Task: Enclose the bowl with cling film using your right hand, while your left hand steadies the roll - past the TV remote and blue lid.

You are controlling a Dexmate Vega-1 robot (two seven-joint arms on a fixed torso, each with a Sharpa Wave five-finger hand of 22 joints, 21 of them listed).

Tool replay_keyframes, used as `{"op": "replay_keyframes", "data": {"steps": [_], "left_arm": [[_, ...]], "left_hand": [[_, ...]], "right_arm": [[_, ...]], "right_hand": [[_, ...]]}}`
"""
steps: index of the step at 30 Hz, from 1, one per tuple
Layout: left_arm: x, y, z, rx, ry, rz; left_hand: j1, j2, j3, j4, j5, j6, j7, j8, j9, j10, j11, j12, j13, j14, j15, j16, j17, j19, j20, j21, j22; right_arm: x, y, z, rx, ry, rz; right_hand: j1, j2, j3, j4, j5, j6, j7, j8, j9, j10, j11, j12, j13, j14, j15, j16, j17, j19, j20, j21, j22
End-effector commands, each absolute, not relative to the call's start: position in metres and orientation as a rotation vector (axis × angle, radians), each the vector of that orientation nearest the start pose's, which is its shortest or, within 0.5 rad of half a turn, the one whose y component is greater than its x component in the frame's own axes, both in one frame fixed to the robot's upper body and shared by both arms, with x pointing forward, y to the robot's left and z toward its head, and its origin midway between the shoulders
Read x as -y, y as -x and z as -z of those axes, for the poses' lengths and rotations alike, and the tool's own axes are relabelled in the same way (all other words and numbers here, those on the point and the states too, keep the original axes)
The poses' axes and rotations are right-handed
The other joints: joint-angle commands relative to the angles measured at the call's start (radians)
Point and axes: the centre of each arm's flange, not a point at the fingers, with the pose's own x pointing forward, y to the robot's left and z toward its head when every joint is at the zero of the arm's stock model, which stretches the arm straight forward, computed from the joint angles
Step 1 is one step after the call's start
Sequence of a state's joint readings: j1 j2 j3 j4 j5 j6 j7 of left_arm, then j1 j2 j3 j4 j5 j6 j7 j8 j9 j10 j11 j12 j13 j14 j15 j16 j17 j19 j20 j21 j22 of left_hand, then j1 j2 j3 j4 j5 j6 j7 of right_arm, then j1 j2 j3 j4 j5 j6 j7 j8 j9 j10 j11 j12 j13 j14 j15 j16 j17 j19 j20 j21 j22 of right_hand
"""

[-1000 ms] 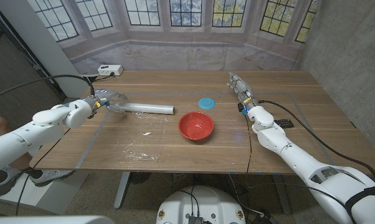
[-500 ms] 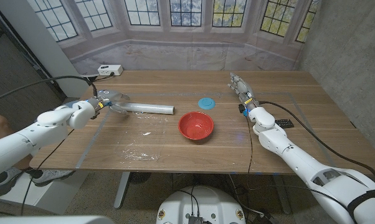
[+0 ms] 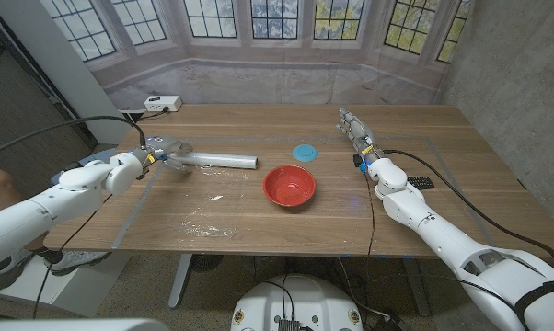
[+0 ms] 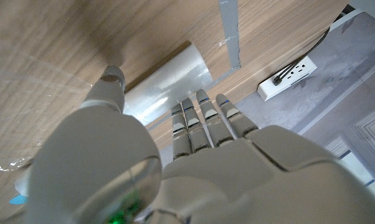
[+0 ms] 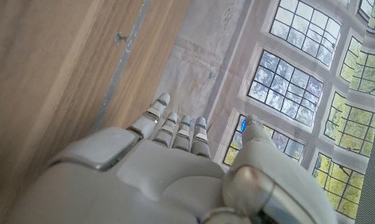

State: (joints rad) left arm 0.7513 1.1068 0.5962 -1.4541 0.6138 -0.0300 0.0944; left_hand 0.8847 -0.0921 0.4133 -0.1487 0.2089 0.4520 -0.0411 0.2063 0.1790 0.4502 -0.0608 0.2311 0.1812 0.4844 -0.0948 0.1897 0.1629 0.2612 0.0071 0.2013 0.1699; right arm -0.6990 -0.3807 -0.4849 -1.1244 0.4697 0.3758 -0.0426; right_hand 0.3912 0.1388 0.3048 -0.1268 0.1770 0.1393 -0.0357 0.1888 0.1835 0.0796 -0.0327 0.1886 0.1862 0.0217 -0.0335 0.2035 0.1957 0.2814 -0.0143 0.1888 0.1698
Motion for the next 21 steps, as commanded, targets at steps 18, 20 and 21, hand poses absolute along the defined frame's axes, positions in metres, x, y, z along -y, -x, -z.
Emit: {"op": "replay_keyframes", "data": {"steps": [18,20,21], "left_arm": [[-0.426,-0.636,-0.002,0.443,-1.789,-0.156],[-0.425,-0.636,-0.002,0.445,-1.787,-0.155],[-0.425,-0.636,-0.002,0.446,-1.788,-0.156]], "left_hand": [[0.027,0.012,-0.001,-0.002,-0.004,0.038,0.0,-0.001,0.006,0.054,-0.015,-0.003,0.002,0.081,-0.023,0.01,0.003,0.042,-0.008,0.007,0.003],[0.031,0.014,0.001,-0.003,-0.004,0.046,0.0,0.0,0.006,0.067,-0.016,-0.001,0.002,0.097,-0.029,0.011,0.003,0.047,-0.011,0.007,0.003],[0.031,0.015,0.002,-0.003,-0.004,0.058,0.0,0.003,0.006,0.075,-0.021,-0.001,0.002,0.109,-0.032,0.012,0.004,0.05,-0.013,0.006,0.003]], "right_arm": [[0.222,-0.675,0.014,0.639,0.074,-0.195],[0.222,-0.676,0.015,0.638,0.073,-0.195],[0.223,-0.676,0.015,0.637,0.072,-0.196]], "right_hand": [[0.009,0.005,0.001,-0.005,0.004,0.012,0.002,0.005,0.002,0.011,0.002,0.005,0.003,0.003,-0.036,0.003,0.0,0.004,0.012,0.005,0.003],[0.009,0.005,0.001,-0.005,0.004,0.012,0.002,0.005,0.002,0.012,0.002,0.005,0.003,0.003,-0.035,0.003,0.0,0.004,0.011,0.005,0.003],[0.009,0.005,0.001,-0.005,0.004,0.012,0.001,0.005,0.002,0.011,0.002,0.005,0.003,0.003,-0.035,0.003,0.0,0.004,0.011,0.005,0.003]]}}
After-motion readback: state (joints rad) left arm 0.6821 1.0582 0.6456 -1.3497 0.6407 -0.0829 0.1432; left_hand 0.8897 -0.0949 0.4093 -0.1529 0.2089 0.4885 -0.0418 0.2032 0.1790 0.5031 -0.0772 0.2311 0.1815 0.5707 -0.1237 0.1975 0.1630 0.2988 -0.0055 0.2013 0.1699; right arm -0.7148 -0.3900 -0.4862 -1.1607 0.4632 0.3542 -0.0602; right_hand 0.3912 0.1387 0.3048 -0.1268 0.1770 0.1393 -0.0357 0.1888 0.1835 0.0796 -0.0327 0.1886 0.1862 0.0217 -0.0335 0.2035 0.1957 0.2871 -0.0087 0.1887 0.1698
